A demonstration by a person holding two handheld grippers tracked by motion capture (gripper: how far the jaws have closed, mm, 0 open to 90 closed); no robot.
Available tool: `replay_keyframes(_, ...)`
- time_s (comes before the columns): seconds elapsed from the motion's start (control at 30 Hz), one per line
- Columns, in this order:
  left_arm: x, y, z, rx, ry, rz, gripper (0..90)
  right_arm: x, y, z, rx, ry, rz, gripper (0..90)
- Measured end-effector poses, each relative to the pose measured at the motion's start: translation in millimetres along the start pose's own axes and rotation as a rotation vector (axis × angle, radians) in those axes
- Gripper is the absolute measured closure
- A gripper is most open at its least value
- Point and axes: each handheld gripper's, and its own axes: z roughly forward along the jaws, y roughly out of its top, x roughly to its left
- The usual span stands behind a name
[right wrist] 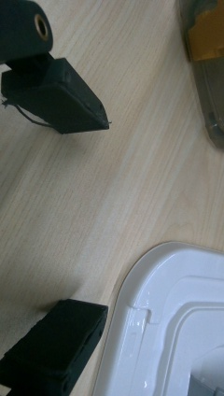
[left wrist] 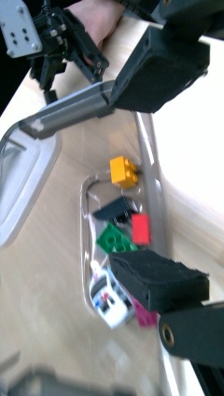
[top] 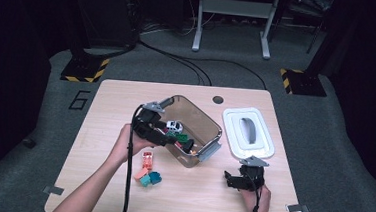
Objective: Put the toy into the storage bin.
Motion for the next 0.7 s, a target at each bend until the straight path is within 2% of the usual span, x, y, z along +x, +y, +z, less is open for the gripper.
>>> replay_keyframes(0.1,6.5,-11.2,-12.1,-0.01,0.037,-0.013,18.3,0.2,0.0,0.0,0.0,-0.003,0.0,9.2)
replay_keyframes(0.17,10.9,-20.7,-16.6,-0.023,0.055,-0.035,17.7,-0.2,0.1,0.2,-0.001,-0.003,-0.006,9.1)
replay_keyframes(0.33,23.9,-44.6,-21.3,-0.001,0.091,-0.075,16.7,-0.2,0.1,0.2,-0.001,-0.003,-0.006,9.2)
replay_keyframes(0.37,26.8,-51.3,-20.5,0.007,0.107,-0.084,16.7,-0.2,0.1,0.2,-0.001,-0.003,-0.006,9.2)
replay_keyframes(0.5,35.8,-71.0,-13.7,0.03,0.129,-0.123,16.7,-0.2,0.1,0.2,-0.001,-0.003,-0.006,9.2)
replay_keyframes(0.7,43.4,-97.3,8.6,0.078,0.138,-0.196,15.7,-0.2,0.1,0.2,-0.002,-0.004,-0.006,9.2)
